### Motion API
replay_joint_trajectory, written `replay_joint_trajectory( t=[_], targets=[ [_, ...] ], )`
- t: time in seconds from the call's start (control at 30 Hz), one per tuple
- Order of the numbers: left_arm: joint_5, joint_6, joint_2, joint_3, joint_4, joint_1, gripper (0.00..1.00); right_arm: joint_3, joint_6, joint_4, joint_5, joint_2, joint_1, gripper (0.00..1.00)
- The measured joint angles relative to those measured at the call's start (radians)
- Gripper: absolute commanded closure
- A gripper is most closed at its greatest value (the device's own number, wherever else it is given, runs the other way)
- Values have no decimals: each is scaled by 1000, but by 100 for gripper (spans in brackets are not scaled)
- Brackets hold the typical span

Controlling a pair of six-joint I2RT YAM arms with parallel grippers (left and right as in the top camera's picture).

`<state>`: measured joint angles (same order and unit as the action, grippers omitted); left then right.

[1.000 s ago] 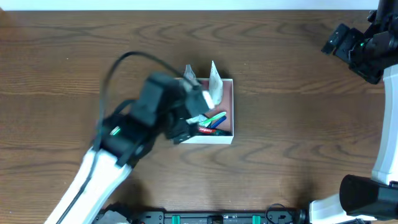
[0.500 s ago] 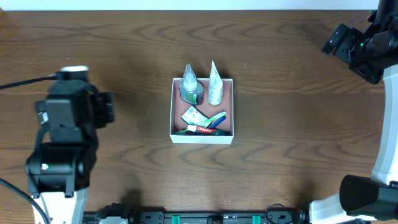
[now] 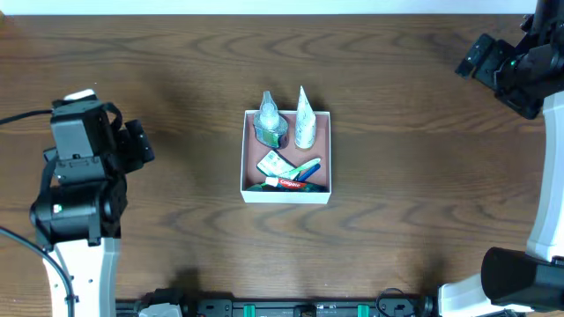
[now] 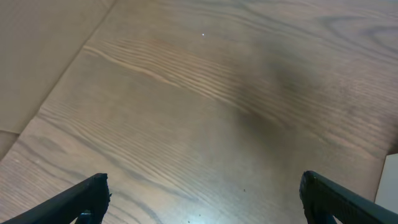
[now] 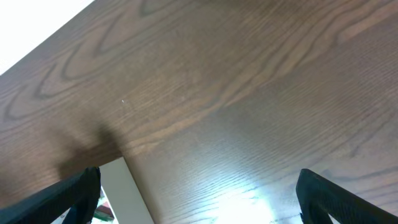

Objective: Pack container

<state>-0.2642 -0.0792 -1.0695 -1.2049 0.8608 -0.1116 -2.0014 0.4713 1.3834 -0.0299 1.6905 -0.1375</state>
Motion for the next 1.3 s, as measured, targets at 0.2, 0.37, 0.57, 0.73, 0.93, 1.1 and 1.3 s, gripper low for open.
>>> replay_joint_trajectory(
  t=[0.2, 0.37, 0.57, 0.73, 0.93, 1.1, 1.3],
  targets=[
    [3, -1, -30, 0, 0, 0, 2, 0, 0, 0, 0, 0, 0, 1],
    [3, -3, -44, 0, 0, 0, 2, 0, -3, 1, 5, -12, 21, 1],
    [3, -3, -51, 0, 0, 0, 2, 35, -65, -37, 165, -163, 149, 1],
    [3, -3, -51, 0, 1, 0, 2, 282, -210, -357, 272, -446, 208, 1],
    [3, -3, -51, 0, 2, 0, 2, 828, -343, -721, 240, -769, 191, 1],
    [3, -3, -53, 0, 2, 0, 2, 1225, -375, -835, 213, -990, 171, 1],
    [3, -3, -53, 0, 2, 0, 2, 1519, -385, -855, 201, -1290, 171, 1]
  ],
)
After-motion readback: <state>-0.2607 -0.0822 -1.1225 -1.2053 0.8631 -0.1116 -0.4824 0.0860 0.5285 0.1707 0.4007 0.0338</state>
